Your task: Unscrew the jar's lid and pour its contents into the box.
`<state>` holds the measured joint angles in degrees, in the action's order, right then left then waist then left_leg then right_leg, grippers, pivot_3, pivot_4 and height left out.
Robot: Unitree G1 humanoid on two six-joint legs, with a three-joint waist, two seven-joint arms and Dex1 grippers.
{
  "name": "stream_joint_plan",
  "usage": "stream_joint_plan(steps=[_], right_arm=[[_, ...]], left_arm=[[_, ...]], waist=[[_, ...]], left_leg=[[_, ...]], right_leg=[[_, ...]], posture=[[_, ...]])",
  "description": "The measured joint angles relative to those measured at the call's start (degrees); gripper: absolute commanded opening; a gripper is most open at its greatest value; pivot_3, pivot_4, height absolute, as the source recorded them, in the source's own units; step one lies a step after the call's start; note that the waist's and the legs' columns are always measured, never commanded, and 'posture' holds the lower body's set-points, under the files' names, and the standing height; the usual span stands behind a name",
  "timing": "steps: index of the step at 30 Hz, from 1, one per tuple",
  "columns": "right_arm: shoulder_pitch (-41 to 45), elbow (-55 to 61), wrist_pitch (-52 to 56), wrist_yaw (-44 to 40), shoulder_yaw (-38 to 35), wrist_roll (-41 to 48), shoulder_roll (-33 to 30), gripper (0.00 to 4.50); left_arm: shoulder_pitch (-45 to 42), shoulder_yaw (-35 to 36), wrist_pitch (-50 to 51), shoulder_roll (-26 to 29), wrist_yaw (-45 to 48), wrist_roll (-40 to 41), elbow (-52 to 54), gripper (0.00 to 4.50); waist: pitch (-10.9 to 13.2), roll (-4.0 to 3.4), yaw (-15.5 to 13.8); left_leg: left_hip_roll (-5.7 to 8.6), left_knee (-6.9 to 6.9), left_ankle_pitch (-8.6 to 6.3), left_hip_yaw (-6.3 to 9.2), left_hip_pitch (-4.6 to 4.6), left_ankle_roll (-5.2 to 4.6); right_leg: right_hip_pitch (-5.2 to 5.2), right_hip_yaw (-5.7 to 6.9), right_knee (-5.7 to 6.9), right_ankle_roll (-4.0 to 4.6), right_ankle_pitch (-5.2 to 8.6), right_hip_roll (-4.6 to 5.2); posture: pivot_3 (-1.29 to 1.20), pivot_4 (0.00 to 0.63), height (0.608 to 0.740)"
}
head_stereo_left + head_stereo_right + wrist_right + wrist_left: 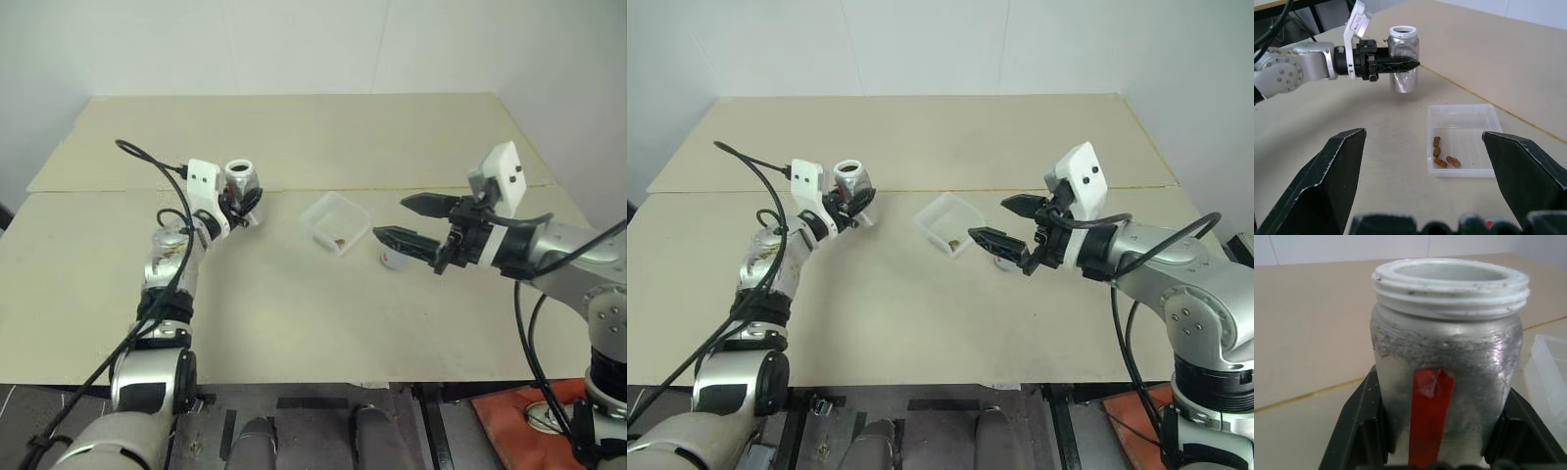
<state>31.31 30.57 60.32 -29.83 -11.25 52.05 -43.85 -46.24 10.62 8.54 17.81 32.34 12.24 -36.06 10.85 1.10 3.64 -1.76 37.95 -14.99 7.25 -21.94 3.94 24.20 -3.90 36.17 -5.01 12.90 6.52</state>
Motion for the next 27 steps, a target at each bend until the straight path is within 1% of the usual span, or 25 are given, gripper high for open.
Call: stream_joint_plan(steps=[5,7,8,13,16,20,22,24,27], right_arm=[[0.0,-0.1,0.0,-0.1,0.5,0.0,0.0,4.48],[0.1,-0.1,0.0,-0.1,0.7,0.0,0.0,4.5],[0.2,-0.1,0.0,0.0,0.9,0.0,0.0,4.5],[0.2,-0.1,0.0,-0.1,1.7,-0.2,0.0,4.5],[0.2,-0.4,0.0,-0.6,1.9,-0.9,-0.4,4.5],[0.1,-0.9,-0.3,-2.6,2.0,-2.1,-2.3,4.5],[-0.4,-1.1,-0.7,-3.6,1.9,-2.6,-3.1,4.5],[-1.1,-1.4,-1.2,-4.9,2.0,-3.3,-3.8,4.5],[-2.6,-1.9,-2.2,-6.6,1.9,-4.7,-5.2,4.5]], left_arm=[[1.8,-0.6,-4.8,-1.0,-1.5,-0.9,-1.0,1.94],[2.3,-0.7,-5.0,-1.4,-1.5,-0.9,-1.9,2.66],[2.6,-0.9,-5.0,-1.4,-1.5,-1.1,-2.4,2.86],[3.9,-1.7,-5.0,-1.3,-1.6,-1.9,-2.9,4.47],[6.2,-1.8,-4.4,0.1,-1.1,-1.9,0.3,4.47],[14.3,-2.3,1.2,6.2,3.5,-0.5,13.6,4.47],[19.5,-2.2,5.0,10.8,7.1,1.4,21.9,4.47],[24.8,-1.3,9.0,16.7,11.8,4.5,30.1,4.47],[30.3,3.7,13.3,26.0,20.1,10.7,38.6,4.47]], waist=[[0.0,-0.01,0.4],[0.0,-0.01,0.3],[0.0,0.0,0.4],[0.0,0.0,0.3],[0.0,-0.01,0.5],[0.0,-0.03,0.8],[0.0,-0.04,0.6],[0.0,-0.04,0.5],[0.0,-0.05,0.2]], left_leg=[[-0.01,0.0,-0.01,-0.02,0.07,-0.02],[0.0,0.0,-0.03,-0.01,0.07,-0.06],[0.0,0.0,-0.04,-0.01,0.07,-0.06],[0.0,0.0,-0.04,-0.01,0.05,-0.06],[-0.01,0.0,-0.04,-0.01,0.06,-0.07],[-0.06,-0.06,-0.04,-0.02,0.08,-0.06],[-0.08,-0.06,-0.05,-0.03,0.1,-0.08],[-0.11,-0.07,-0.06,-0.03,0.1,-0.1],[-0.13,-0.1,-0.09,-0.05,0.13,-0.15]], right_leg=[[-0.01,-0.01,0.02,0.01,0.0,0.0],[-0.02,-0.01,0.03,0.01,-0.01,0.0],[-0.02,-0.01,0.02,0.01,0.0,0.0],[-0.01,-0.01,0.02,0.01,0.0,0.0],[0.0,-0.01,0.02,0.01,0.0,0.0],[0.05,-0.04,0.04,0.02,0.0,-0.04],[0.02,-0.04,0.03,0.02,-0.01,-0.04],[0.02,-0.05,0.03,0.03,-0.01,-0.05],[0.0,-0.04,-0.04,0.05,0.01,-0.07]], posture=[[0.0,0.15,0.74],[0.0,0.15,0.74],[0.0,0.15,0.74],[0.0,0.15,0.74],[0.0,0.15,0.74],[0.0,0.15,0.74],[0.0,0.15,0.74],[0.0,0.15,0.74],[0.0,0.15,0.74]])
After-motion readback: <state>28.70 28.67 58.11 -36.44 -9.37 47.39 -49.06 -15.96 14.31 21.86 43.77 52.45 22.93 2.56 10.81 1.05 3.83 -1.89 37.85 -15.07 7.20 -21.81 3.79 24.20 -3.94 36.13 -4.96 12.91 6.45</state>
